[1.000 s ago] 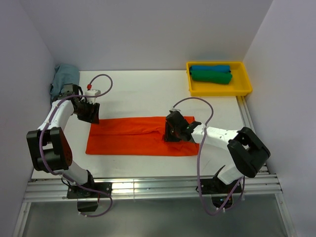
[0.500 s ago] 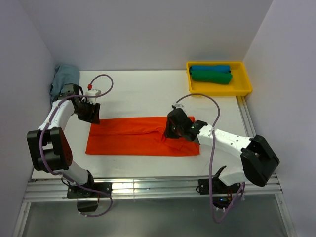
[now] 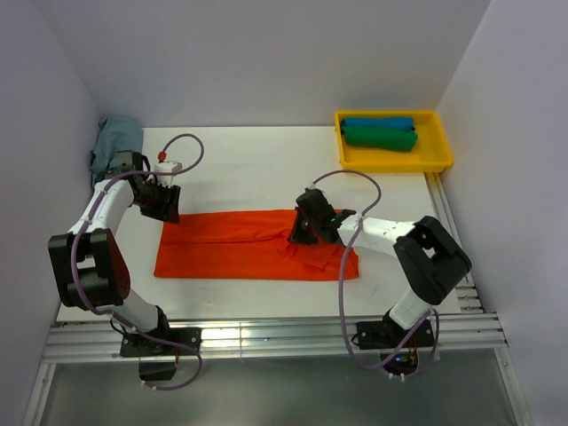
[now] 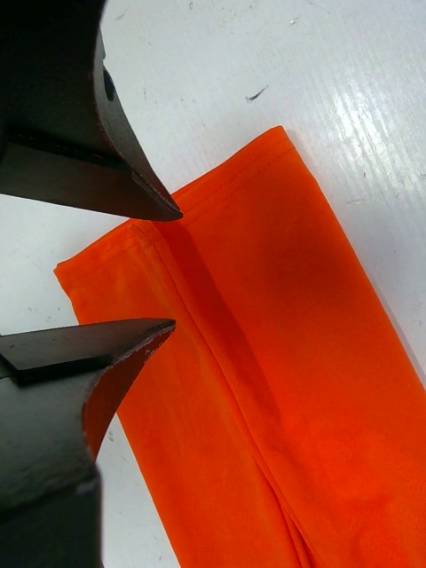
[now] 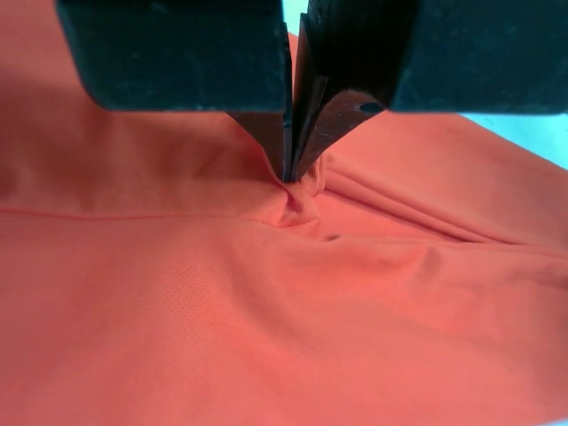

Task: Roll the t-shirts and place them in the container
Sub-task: Fold the tshirt

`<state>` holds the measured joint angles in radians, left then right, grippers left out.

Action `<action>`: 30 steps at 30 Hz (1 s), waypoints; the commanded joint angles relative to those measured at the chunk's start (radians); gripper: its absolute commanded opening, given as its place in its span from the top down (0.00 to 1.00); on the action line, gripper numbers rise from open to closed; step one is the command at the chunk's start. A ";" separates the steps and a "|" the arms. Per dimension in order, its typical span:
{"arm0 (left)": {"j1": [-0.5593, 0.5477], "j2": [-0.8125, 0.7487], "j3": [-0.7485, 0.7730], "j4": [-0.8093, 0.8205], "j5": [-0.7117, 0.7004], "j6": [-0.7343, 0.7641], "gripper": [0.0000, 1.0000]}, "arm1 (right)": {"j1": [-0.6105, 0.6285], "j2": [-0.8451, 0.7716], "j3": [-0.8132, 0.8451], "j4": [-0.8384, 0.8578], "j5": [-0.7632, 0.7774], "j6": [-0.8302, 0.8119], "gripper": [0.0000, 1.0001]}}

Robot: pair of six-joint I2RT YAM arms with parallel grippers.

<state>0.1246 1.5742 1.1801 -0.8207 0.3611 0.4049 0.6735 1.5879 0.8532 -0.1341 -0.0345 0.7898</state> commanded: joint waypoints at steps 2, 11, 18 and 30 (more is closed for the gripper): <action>-0.008 -0.034 0.003 -0.001 0.015 0.003 0.47 | -0.002 0.082 -0.032 0.116 -0.056 0.046 0.97; -0.010 -0.034 0.003 0.003 0.006 -0.001 0.47 | -0.002 0.052 -0.097 0.160 -0.042 0.058 0.96; -0.011 -0.033 0.006 0.002 0.001 -0.002 0.47 | -0.031 -0.127 -0.094 0.094 -0.022 0.055 0.94; -0.011 -0.017 0.000 0.031 0.004 -0.017 0.47 | -0.172 -0.063 -0.239 0.410 -0.319 0.158 0.87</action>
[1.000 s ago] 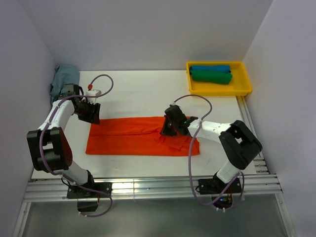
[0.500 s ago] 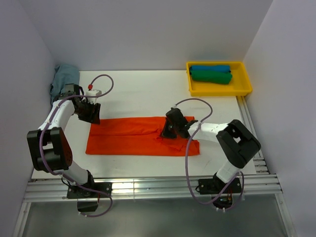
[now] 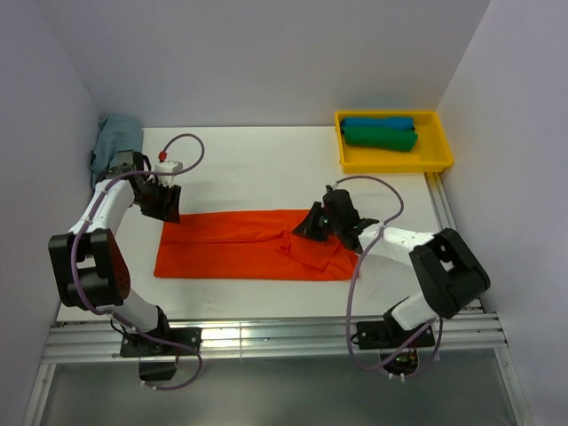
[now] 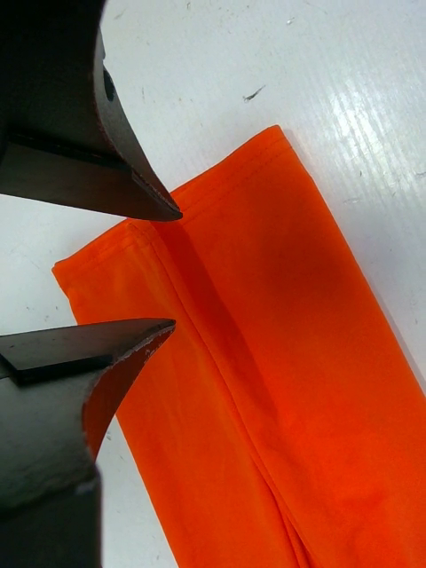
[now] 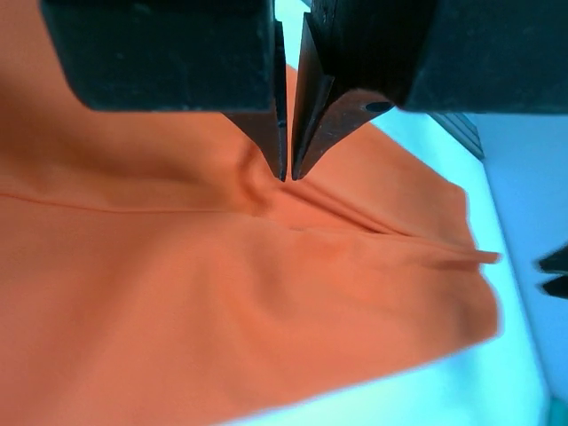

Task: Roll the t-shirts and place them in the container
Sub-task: Fold the tshirt

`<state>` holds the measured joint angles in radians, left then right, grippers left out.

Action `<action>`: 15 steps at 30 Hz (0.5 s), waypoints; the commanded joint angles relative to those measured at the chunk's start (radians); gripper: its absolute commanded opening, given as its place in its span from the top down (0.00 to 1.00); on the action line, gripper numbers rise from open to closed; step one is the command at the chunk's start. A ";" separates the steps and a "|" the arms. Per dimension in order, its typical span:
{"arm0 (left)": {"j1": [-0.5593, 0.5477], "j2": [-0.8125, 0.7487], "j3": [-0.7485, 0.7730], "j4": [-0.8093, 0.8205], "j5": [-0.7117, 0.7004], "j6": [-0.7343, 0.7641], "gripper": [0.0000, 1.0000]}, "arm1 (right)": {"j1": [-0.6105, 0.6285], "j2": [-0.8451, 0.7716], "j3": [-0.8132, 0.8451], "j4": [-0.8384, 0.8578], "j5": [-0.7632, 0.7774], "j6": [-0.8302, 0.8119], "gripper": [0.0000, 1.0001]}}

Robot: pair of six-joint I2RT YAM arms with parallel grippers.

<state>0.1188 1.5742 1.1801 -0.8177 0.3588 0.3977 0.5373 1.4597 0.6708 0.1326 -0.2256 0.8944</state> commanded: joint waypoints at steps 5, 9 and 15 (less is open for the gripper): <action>-0.005 0.007 -0.046 0.074 -0.018 -0.022 0.47 | -0.088 0.145 -0.157 0.275 -0.176 0.103 0.90; -0.004 0.024 -0.102 0.171 -0.081 -0.040 0.48 | -0.097 0.110 -0.178 0.220 -0.127 0.069 0.90; -0.004 0.052 -0.125 0.291 -0.237 -0.094 0.49 | -0.097 0.051 -0.169 0.128 -0.077 0.015 0.89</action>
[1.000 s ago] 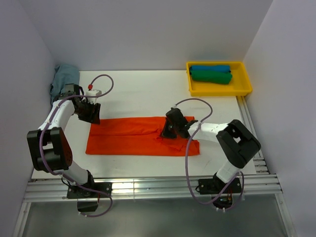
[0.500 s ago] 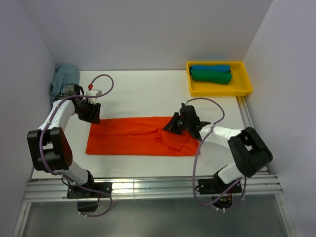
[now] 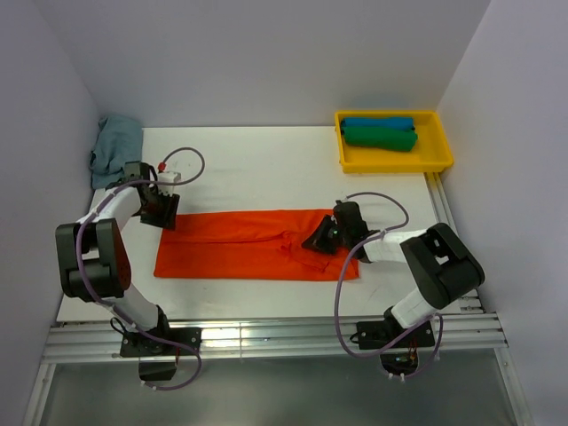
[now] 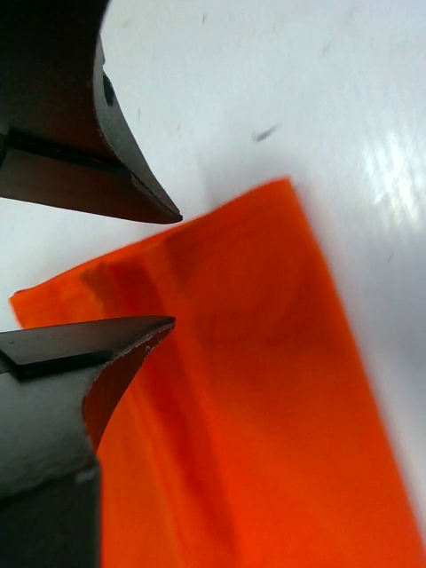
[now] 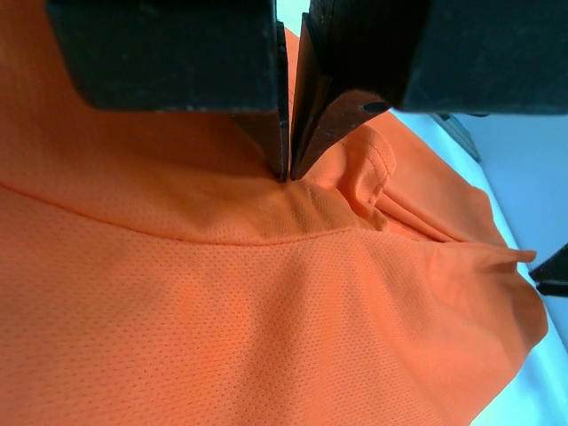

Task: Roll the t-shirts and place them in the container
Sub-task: Fold the tshirt

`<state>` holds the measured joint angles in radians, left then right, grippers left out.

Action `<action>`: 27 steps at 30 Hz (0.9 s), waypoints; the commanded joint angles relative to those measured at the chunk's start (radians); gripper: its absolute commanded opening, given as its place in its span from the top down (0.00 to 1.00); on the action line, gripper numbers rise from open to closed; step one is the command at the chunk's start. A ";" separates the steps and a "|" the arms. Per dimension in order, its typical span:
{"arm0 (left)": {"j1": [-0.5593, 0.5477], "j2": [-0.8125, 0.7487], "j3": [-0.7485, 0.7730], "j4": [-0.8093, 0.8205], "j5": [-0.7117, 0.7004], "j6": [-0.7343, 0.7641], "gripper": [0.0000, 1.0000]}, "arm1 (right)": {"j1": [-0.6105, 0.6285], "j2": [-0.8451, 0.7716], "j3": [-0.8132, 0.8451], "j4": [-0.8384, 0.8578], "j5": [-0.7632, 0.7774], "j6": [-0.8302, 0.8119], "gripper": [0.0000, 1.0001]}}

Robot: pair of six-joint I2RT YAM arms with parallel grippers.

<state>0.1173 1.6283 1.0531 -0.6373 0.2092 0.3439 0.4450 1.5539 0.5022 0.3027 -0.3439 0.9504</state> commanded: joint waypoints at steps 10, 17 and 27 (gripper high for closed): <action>0.002 0.114 0.045 0.139 -0.083 -0.063 0.70 | -0.005 -0.034 -0.017 -0.037 0.052 -0.061 0.89; 0.004 0.131 0.097 0.146 -0.093 -0.105 0.87 | -0.008 -0.038 -0.010 -0.066 0.074 -0.081 0.89; 0.007 0.110 0.110 0.159 -0.100 -0.115 0.60 | -0.008 -0.035 -0.005 -0.080 0.088 -0.102 0.89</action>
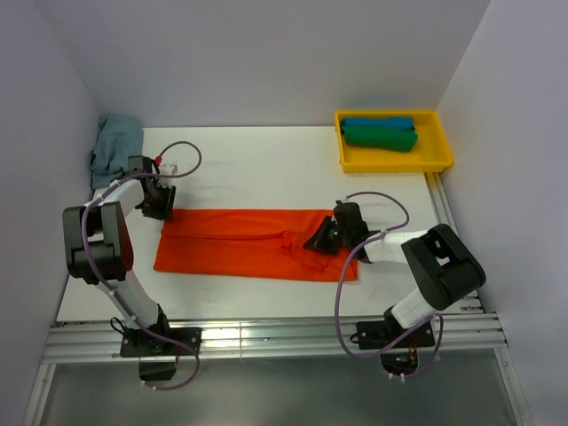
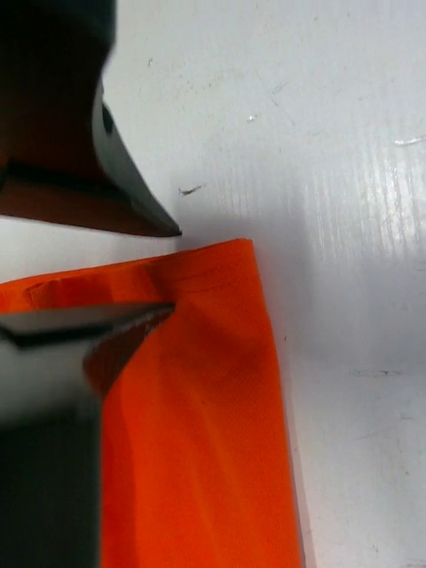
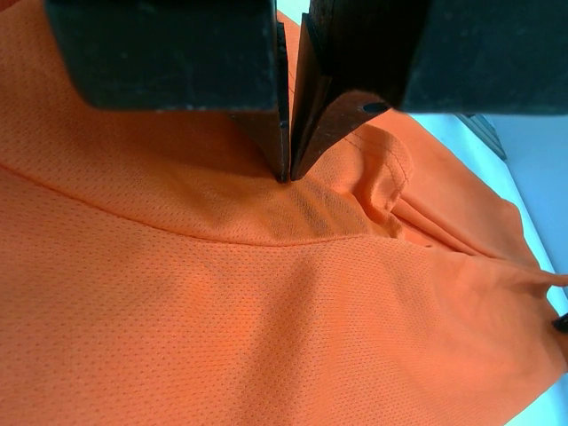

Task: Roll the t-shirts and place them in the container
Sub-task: Fold the tshirt

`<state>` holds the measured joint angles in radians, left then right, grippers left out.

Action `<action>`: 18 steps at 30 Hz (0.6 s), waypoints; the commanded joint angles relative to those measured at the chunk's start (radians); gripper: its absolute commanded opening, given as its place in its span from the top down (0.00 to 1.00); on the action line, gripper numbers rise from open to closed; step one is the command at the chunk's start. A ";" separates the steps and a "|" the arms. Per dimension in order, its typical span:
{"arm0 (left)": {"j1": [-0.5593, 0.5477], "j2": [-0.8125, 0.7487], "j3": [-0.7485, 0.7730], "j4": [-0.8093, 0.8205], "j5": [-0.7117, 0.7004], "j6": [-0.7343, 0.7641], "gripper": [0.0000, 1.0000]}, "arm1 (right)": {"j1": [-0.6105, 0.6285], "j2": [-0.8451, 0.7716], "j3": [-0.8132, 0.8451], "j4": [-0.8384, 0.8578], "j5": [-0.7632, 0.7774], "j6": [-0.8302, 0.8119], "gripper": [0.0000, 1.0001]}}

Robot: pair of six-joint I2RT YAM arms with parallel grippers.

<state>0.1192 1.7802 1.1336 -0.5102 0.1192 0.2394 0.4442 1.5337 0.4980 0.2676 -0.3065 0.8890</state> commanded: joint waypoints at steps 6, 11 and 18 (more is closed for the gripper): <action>0.004 -0.166 0.074 -0.016 0.071 0.009 0.45 | -0.007 -0.010 0.017 -0.057 0.050 -0.050 0.89; -0.009 -0.229 0.054 -0.102 0.210 0.090 0.53 | -0.006 -0.006 0.028 -0.064 0.047 -0.048 0.89; -0.056 -0.180 -0.001 -0.160 0.270 0.175 0.76 | -0.006 0.005 0.036 -0.057 0.040 -0.042 0.89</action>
<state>0.0814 1.5677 1.1549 -0.6025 0.3248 0.3496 0.4442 1.5337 0.5117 0.2462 -0.3038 0.8692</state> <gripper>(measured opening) 0.275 0.109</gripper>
